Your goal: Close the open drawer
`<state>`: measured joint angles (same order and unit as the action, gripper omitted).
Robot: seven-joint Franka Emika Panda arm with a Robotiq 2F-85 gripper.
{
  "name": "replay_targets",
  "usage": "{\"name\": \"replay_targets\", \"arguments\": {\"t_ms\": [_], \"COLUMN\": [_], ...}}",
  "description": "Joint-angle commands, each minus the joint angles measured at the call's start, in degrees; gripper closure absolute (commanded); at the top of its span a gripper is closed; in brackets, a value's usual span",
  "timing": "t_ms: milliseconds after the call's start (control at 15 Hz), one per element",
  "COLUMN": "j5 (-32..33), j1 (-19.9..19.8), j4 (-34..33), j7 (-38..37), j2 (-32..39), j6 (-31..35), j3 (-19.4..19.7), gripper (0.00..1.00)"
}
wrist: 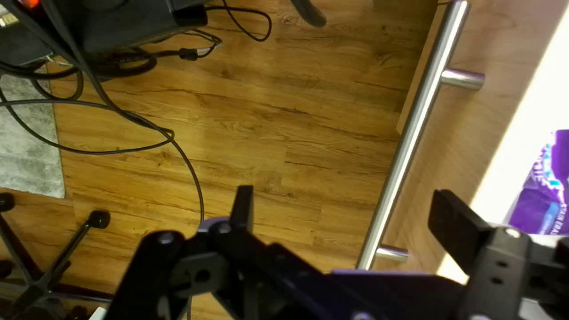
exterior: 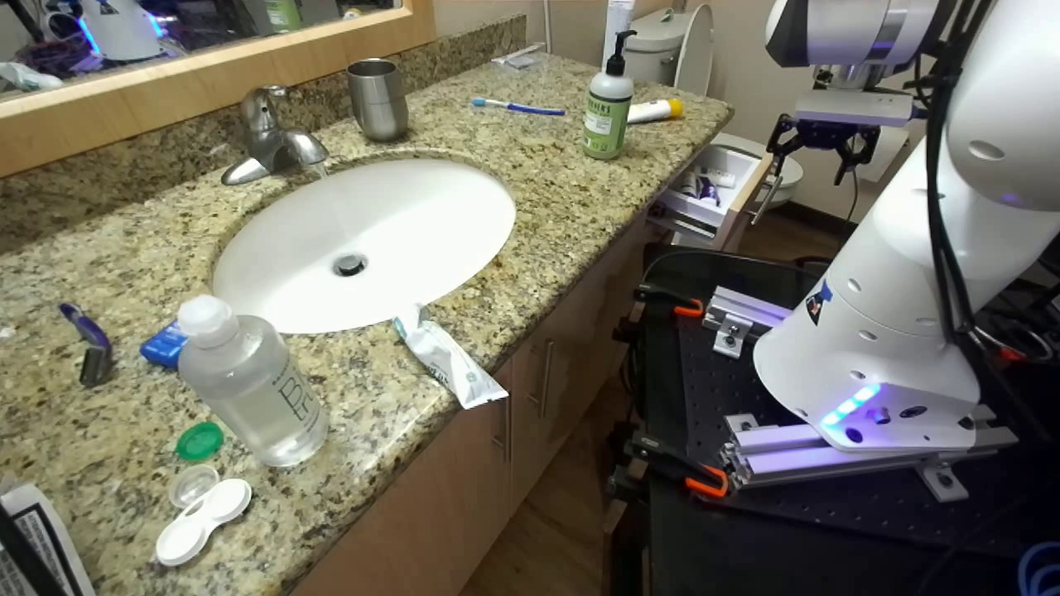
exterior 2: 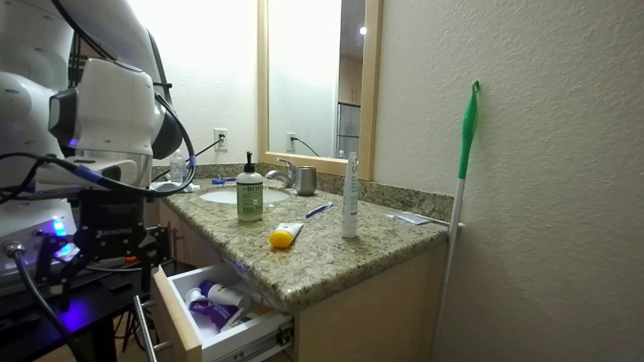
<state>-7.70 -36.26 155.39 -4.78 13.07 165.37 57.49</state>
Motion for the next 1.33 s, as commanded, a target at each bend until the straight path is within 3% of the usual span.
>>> {"name": "replay_targets", "arguments": {"t_ms": [0, 400, 933, 1267], "j5": [-0.6, -2.4, -4.8, -14.2], "j1": [-0.1, 0.6, -1.5, -10.4], "j4": [0.0, -1.4, -4.2, -6.5], "j7": [0.0, -2.6, -4.4, 2.1], "j2": [0.5, 4.1, 6.4, 4.0], "j6": [0.0, -0.4, -0.4, -1.7], "j3": [-0.8, -5.4, -10.1, -19.9], "gripper": [0.00, 0.00, 0.00, 0.00]}}
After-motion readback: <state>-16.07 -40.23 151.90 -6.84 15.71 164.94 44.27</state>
